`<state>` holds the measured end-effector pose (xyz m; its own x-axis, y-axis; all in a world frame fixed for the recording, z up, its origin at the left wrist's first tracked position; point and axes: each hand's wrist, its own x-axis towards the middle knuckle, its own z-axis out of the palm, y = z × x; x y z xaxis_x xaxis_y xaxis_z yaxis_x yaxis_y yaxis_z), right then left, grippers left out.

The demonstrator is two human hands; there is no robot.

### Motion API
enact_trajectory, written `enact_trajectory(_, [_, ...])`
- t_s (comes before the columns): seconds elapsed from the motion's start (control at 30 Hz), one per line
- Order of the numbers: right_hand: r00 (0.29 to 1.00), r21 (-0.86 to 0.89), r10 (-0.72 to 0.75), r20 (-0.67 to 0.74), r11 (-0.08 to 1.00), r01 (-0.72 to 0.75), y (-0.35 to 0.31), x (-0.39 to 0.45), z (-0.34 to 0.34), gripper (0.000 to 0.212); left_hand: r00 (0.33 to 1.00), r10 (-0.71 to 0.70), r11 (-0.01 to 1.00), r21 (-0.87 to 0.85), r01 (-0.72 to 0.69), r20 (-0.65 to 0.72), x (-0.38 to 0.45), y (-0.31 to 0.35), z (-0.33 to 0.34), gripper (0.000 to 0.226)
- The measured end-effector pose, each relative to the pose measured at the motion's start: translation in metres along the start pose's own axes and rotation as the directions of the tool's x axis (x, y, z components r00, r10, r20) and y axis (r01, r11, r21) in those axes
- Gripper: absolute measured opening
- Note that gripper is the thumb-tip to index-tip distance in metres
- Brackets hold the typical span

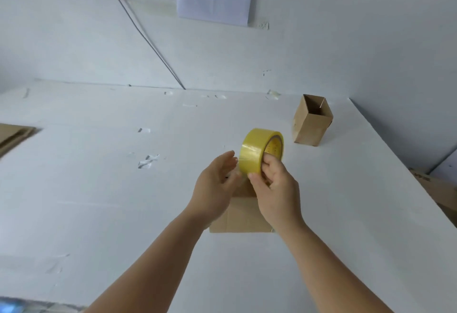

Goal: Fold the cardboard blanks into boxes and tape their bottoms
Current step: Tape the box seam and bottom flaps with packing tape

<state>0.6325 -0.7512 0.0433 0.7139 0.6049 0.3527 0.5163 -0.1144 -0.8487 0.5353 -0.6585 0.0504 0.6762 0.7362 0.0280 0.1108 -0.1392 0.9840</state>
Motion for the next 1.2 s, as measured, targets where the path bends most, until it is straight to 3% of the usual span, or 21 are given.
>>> enact_trajectory(0.1, [0.999,-0.013,-0.031,-0.027,0.999,0.031,0.004,-0.003,0.006,0.035,0.997,-0.037,0.991,-0.130,0.028,-0.061,-0.002,0.007,0.001,0.025])
enact_trajectory(0.37, [0.987,-0.074,-0.126,-0.095,0.990,0.120,0.015,-0.007,0.013,0.036,0.974,-0.151,0.974,-0.196,0.117,-0.168,0.006,0.008,0.004,0.007])
enact_trajectory(0.6, [0.939,-0.257,-0.298,-0.170,0.934,0.249,0.021,-0.006,0.024,0.042,0.978,-0.087,0.979,0.167,0.119,-0.188,0.011,0.018,-0.010,0.012])
enact_trajectory(0.67, [0.933,-0.293,-0.319,-0.164,0.919,0.263,0.022,-0.003,0.027,0.044,0.983,-0.122,0.975,0.166,0.144,-0.136,0.013,0.020,-0.019,0.014])
enact_trajectory(0.8, [0.918,-0.287,-0.383,-0.101,0.895,0.342,0.024,0.001,0.028,0.029,0.968,-0.246,0.967,-0.055,0.248,0.048,0.013,0.023,-0.029,0.017])
enact_trajectory(0.87, [0.910,-0.179,-0.407,-0.079,0.904,0.388,0.024,-0.001,0.025,0.023,0.968,-0.242,0.967,-0.060,0.246,0.063,0.013,0.022,-0.029,0.023])
enact_trajectory(0.97, [0.923,0.018,-0.331,-0.198,0.940,0.341,0.022,-0.001,0.022,0.024,0.971,-0.237,0.967,-0.090,0.238,0.020,0.015,0.018,-0.028,0.021])
enact_trajectory(1.07, [0.925,0.099,-0.092,-0.368,0.986,0.137,0.015,0.007,0.020,0.033,0.969,-0.245,0.964,-0.093,0.248,0.040,0.016,0.017,-0.030,0.018])
enact_trajectory(1.13, [0.944,0.105,0.107,-0.311,0.991,-0.077,0.009,0.015,0.016,0.046,0.968,-0.244,0.964,-0.092,0.248,0.048,0.017,0.018,-0.031,0.017])
enact_trajectory(1.2, [0.965,0.037,0.228,-0.131,0.974,-0.226,0.006,0.022,0.009,0.058,0.967,-0.251,0.962,-0.102,0.254,0.036,0.019,0.019,-0.032,0.017])
